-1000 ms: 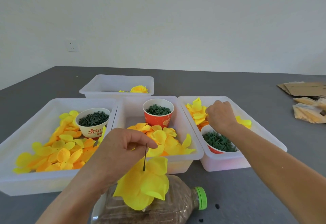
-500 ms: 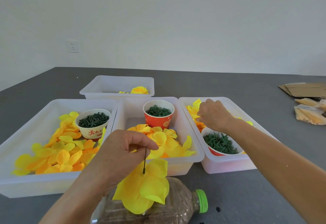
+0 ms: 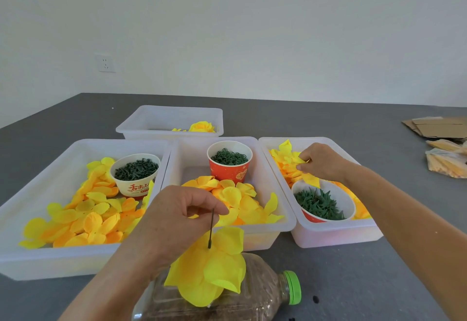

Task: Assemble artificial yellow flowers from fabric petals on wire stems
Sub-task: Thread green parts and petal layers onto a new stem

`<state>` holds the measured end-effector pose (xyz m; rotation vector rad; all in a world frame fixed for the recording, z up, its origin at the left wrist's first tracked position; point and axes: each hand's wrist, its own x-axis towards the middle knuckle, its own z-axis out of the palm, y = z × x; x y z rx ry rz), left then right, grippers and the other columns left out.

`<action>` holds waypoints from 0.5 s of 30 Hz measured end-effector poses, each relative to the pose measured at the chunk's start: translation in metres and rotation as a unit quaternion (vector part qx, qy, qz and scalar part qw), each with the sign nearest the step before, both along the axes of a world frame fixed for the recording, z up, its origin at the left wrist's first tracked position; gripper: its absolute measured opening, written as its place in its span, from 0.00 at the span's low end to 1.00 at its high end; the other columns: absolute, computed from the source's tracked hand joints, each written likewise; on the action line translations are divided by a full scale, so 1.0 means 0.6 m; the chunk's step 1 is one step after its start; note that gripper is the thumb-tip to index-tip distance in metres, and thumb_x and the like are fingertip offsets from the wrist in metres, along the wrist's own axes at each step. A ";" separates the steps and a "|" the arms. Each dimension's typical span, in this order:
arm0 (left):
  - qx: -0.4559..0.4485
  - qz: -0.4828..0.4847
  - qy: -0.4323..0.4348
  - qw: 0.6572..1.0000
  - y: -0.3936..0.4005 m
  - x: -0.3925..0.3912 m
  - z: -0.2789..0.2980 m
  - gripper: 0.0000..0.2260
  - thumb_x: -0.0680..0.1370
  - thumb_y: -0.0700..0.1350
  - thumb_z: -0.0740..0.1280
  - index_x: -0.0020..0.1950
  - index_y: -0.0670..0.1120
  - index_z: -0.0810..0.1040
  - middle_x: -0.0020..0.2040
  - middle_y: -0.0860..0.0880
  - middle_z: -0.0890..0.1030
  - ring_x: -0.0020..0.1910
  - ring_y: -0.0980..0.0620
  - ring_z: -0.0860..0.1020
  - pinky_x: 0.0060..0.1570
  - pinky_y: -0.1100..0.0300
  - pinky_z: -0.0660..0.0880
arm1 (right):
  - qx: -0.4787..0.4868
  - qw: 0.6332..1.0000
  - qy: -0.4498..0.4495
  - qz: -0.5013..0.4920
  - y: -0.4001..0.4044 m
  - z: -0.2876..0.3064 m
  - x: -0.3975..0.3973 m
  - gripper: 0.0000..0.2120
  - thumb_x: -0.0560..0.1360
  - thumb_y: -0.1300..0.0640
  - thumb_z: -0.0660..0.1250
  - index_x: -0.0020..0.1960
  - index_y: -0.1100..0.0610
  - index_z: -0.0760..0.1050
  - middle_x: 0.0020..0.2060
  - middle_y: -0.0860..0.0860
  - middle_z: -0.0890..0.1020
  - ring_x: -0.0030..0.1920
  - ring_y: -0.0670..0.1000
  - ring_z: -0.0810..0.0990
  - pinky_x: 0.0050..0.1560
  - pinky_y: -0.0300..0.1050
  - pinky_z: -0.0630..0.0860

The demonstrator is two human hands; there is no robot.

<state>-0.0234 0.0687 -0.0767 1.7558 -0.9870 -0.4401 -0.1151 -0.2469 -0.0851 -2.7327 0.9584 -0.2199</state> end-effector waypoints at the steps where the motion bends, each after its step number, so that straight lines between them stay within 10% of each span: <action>1: 0.000 0.000 -0.001 1.000 0.000 0.000 0.000 0.14 0.72 0.32 0.69 0.36 0.50 0.85 0.37 0.54 0.84 0.38 0.61 0.81 0.38 0.74 0.72 | 0.010 1.000 -0.004 -0.005 -0.002 0.001 -0.002 0.21 0.75 0.63 0.67 0.27 0.60 0.60 0.27 0.59 0.69 0.25 0.43 0.69 0.29 0.38 0.62; 4: -0.003 0.001 0.000 1.000 0.001 -0.001 0.000 0.13 0.72 0.32 0.69 0.36 0.50 0.85 0.37 0.54 0.84 0.38 0.60 0.81 0.40 0.73 0.74 | -0.018 0.998 -0.043 -0.031 -0.007 0.005 -0.001 0.19 0.72 0.60 0.71 0.27 0.62 0.68 0.27 0.55 0.76 0.29 0.48 0.76 0.31 0.38 0.67; 12: 0.003 0.009 -0.004 1.000 0.003 0.000 0.002 0.12 0.71 0.33 0.70 0.36 0.50 0.84 0.37 0.56 0.84 0.37 0.63 0.80 0.36 0.75 0.71 | -0.094 0.983 -0.133 -0.086 -0.015 0.010 0.005 0.30 0.65 0.47 0.76 0.27 0.56 0.56 0.25 0.50 0.59 0.27 0.49 0.58 0.28 0.44 0.54; 15: 0.003 0.007 -0.007 1.000 0.002 -0.001 0.001 0.12 0.71 0.32 0.70 0.36 0.49 0.85 0.36 0.55 0.84 0.36 0.63 0.80 0.36 0.75 0.71 | -0.109 0.973 -0.182 -0.094 -0.018 0.013 0.002 0.28 0.71 0.46 0.72 0.28 0.57 0.56 0.25 0.53 0.62 0.28 0.56 0.68 0.30 0.46 0.58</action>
